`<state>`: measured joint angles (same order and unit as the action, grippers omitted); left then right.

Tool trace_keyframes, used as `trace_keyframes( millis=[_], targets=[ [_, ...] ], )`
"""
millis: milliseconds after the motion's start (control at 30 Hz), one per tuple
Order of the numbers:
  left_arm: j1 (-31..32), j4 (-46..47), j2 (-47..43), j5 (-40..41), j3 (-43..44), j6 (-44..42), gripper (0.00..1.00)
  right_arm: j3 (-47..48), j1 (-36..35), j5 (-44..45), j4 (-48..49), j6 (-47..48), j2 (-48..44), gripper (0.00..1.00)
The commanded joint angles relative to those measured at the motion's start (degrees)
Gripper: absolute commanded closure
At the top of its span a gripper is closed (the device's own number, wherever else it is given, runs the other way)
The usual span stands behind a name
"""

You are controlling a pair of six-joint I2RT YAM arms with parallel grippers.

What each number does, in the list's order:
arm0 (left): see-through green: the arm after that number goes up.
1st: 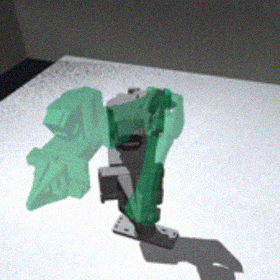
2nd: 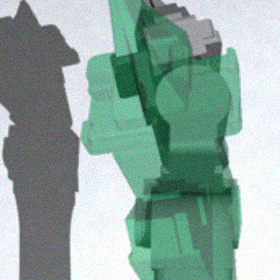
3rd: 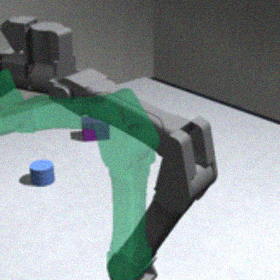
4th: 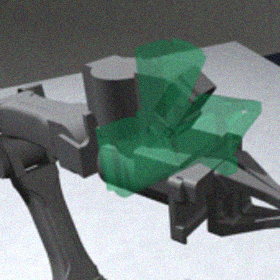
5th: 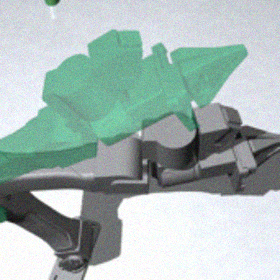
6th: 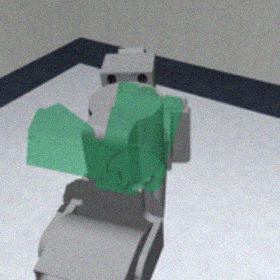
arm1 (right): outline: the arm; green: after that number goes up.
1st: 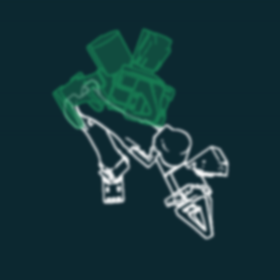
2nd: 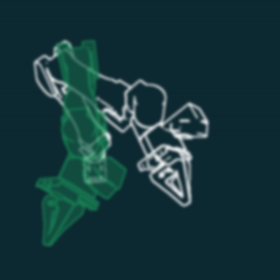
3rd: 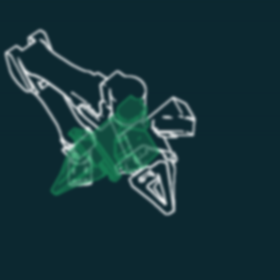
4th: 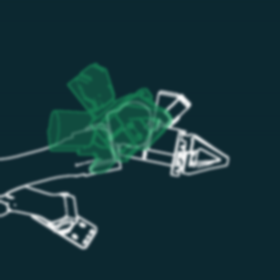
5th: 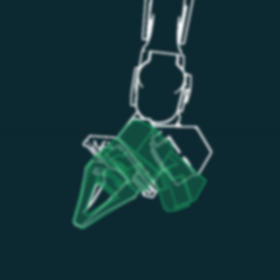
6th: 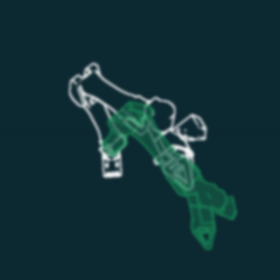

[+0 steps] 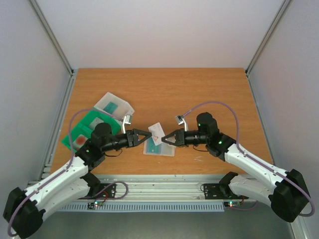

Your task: Take the credit cards out of the card holder

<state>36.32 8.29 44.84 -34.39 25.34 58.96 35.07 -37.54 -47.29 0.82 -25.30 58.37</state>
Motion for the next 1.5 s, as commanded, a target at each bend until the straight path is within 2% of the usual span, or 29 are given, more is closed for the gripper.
trace_keyframes(
  millis=[0,167,233,500,633,800,967,1067,1133,1233,1467],
  targets=[
    [-0.3,-12.7,-6.0,-3.2,4.4,-8.4,0.44,4.4,0.1,-9.0,-11.0,12.2,-1.4,0.99],
    [-0.4,-24.2,-9.4,-5.9,10.0,-14.0,0.42,9.0,0.1,-13.3,-21.7,23.5,-4.2,0.99],
    [-0.4,-25.9,-9.6,-7.7,11.3,-15.3,0.42,9.7,0.1,-14.2,-23.0,24.2,-5.1,0.99],
    [-0.4,-25.5,-7.6,-15.7,14.0,-15.6,0.45,8.3,0.0,-21.2,-15.6,19.6,-5.7,0.99],
    [-0.4,-21.5,-5.1,-19.8,14.1,-14.6,0.45,7.8,-0.2,-24.0,-11.8,17.2,-5.3,0.99],
    [-0.4,-13.7,-3.4,-22.4,12.8,-10.2,0.56,7.5,-0.9,-24.2,-11.6,16.9,-4.5,0.99],
    [-0.4,-13.3,-3.0,-22.6,12.9,-9.4,0.59,7.7,-2.1,-24.2,-12.1,17.5,-4.0,0.99],
    [-0.4,-12.5,-3.0,-22.4,12.6,-8.9,0.66,8.1,-2.7,-23.0,-13.8,18.9,-3.4,0.99],
    [-0.4,-11.7,-2.9,-22.7,12.4,-8.2,0.74,8.6,-2.7,-22.4,-15.5,20.0,-2.8,0.99],
    [-0.4,-12.4,-2.8,-22.8,12.3,-8.0,0.99,9.0,-2.7,-21.3,-17.2,21.1,-2.3,0.99],
    [-0.4,-18.6,-2.6,-18.8,14.0,-12.1,1.0,10.9,-2.7,-16.5,-22.0,24.0,-1.6,0.97]
  ],
)
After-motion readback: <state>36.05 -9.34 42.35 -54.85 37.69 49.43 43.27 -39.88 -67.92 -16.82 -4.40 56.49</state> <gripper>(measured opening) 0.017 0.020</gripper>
